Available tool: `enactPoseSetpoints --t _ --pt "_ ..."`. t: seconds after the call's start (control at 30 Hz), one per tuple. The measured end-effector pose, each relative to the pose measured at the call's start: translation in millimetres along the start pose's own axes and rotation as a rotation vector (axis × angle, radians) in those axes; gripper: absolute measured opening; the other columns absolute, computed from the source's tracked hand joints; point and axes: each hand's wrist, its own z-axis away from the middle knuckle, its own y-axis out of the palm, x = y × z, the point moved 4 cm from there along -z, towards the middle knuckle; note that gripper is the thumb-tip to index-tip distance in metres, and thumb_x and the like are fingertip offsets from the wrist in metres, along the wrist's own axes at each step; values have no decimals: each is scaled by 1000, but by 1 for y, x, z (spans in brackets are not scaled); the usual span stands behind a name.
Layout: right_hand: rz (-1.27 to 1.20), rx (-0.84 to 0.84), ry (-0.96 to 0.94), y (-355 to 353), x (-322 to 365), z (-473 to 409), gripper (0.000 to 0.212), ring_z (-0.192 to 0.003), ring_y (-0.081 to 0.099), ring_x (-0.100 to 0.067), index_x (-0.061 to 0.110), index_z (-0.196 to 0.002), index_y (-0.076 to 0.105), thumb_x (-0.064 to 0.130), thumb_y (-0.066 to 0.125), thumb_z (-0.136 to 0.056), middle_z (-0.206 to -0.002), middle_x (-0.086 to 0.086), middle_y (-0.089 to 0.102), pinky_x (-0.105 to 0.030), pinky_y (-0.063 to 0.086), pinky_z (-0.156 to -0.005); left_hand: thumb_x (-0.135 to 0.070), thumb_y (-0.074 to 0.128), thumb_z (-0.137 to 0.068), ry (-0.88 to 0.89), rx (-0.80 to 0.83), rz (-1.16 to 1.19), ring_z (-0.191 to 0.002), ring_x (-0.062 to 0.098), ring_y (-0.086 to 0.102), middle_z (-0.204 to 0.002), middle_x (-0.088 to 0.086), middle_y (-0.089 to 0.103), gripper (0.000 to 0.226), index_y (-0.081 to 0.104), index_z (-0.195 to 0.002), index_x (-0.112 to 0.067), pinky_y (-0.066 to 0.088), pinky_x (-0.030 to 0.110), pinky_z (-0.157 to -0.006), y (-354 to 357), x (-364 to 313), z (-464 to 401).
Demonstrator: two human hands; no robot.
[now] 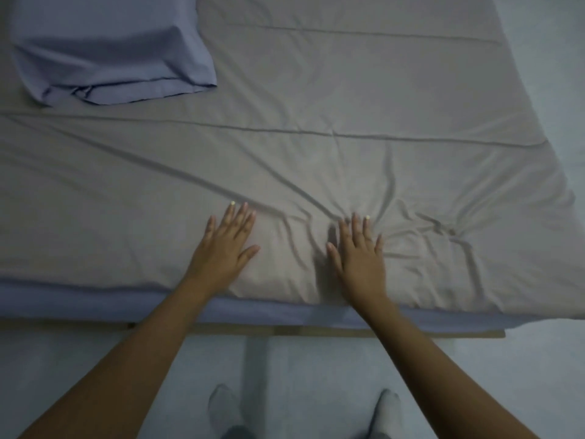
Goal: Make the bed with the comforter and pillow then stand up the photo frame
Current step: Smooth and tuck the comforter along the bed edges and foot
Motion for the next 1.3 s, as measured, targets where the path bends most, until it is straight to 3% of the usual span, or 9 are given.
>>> enactPoseSetpoints --t 0.17,0.33,0.6,0.73,0.9,1.07,1.13,1.2,1.3 --pt "-53 34 -37 47 123 -31 71 -149 1 -29 17 -152 18 57 18 -93 -161 -7 9 -49 2 -118 -62 13 -90 -112 22 -73 -149 28 6 -161 4 14 74 22 -152 -23 13 70 -106 -4 114 12" --pt "47 -11 38 94 152 -20 66 -147 14 -31 13 -151 25 49 20 -95 -159 -6 19 -51 17 -117 -60 23 -93 -141 -38 1 -149 25 6 -161 -4 13 64 20 -152 -35 13 70 -107 29 134 52" --pt "96 38 76 88 160 -14 71 -148 10 -27 11 -152 18 52 16 -94 -160 -4 13 -53 16 -117 -57 24 -94 -168 -35 50 -149 24 10 -161 1 14 69 21 -153 -21 15 62 -112 19 157 63" --pt "77 29 126 76 174 -20 76 -149 7 -25 11 -152 18 56 15 -91 -160 -6 14 -52 9 -117 -59 21 -94 -75 30 56 -147 24 20 -159 4 23 72 28 -151 -14 24 56 -111 1 172 64" --pt "-25 -4 64 65 260 -38 80 -148 9 -27 11 -152 18 59 13 -87 -160 -8 14 -55 7 -116 -60 9 -96 -111 -4 63 -145 28 23 -156 9 29 77 34 -147 -7 27 57 -109 -27 274 79" --pt "-100 -7 -9 98 389 -47 73 -144 24 -32 10 -147 33 55 28 -90 -155 -13 29 -59 20 -111 -63 12 -95 -121 0 63 -146 28 19 -157 11 26 79 34 -147 -8 25 60 -109 -36 391 101" --pt "-127 8 -2 116 433 -51 75 -147 17 -29 14 -150 28 58 26 -89 -158 -9 22 -56 15 -114 -66 12 -94 -105 8 64 -147 27 15 -159 11 20 82 28 -150 -8 22 60 -111 -37 433 107" --pt "-136 57 -6 140 466 -53 76 -148 7 -27 18 -152 20 60 23 -89 -160 -6 12 -54 6 -116 -70 13 -91 -88 41 56 -149 26 7 -161 8 11 85 19 -153 -13 18 60 -112 -34 468 113" --pt "-12 40 -16 167 485 -54 62 -146 16 -33 19 -147 35 51 27 -95 -157 -4 25 -59 11 -113 -70 17 -90 -53 80 -36 -149 25 6 -162 0 11 73 21 -152 -31 13 70 -107 -20 497 118"
